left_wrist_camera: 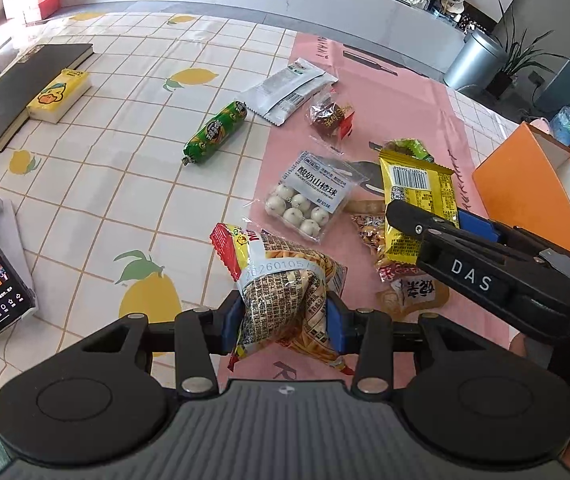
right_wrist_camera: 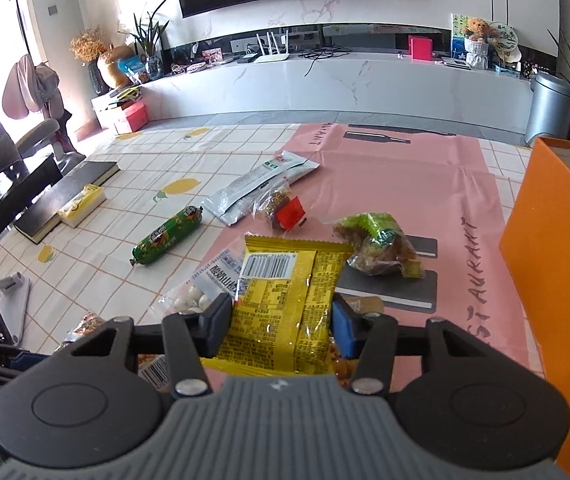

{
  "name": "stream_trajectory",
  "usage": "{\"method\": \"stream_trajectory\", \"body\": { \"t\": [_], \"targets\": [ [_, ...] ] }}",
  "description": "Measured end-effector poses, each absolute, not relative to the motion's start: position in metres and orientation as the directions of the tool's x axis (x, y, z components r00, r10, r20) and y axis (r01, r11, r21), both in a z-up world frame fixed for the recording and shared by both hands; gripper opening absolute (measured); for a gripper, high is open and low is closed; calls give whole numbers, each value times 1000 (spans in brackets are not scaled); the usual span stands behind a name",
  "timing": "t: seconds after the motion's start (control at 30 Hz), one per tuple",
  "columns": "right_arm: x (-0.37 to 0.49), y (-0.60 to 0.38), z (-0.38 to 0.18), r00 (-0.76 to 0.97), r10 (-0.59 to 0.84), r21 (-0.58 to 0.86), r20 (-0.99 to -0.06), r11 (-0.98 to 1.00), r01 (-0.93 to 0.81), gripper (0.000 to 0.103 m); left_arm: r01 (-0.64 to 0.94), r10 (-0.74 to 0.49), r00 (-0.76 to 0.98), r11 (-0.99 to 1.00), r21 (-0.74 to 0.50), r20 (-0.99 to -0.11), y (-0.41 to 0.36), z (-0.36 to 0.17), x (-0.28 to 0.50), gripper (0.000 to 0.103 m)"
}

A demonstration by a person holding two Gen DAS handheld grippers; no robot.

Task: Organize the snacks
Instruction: 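Carry both bags into the orange box and open both tools to release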

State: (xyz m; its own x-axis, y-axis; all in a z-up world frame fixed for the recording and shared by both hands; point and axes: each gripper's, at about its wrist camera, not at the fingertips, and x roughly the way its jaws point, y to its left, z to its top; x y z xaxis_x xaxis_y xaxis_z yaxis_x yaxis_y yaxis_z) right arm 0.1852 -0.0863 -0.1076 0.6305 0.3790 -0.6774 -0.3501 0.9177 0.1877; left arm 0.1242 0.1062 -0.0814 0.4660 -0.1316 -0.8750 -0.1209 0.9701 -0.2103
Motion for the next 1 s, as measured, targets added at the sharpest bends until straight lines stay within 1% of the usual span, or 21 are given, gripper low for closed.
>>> {"method": "stream_trajectory", "body": {
  "t": [0.23, 0.47, 0.77, 0.9, 1.0],
  "targets": [
    [160, -127, -73, 675, 383, 216, -631, 922, -321, 50, -48, -157, 532, 976, -214, -832, 79, -45, 113, 48],
    [134, -188, -40, 727, 333, 176, -601, 942, -286, 50, 112, -251, 574, 967, -230, -779, 20, -12, 111, 48],
    [128, -290, -11, 721, 231, 101, -653, 971, -219, 50, 334, -388, 555, 914, -230, -736, -75, 12, 123, 48],
    [133, -328, -7, 693, 194, 67, -694, 976, -206, 50, 430, -443, 507, 873, -229, -739, -115, 13, 132, 48],
    [141, -354, -12, 656, 156, 27, -738, 979, -203, 50, 503, -464, 456, 838, -211, -759, -147, 10, 141, 48]
  ]
}}
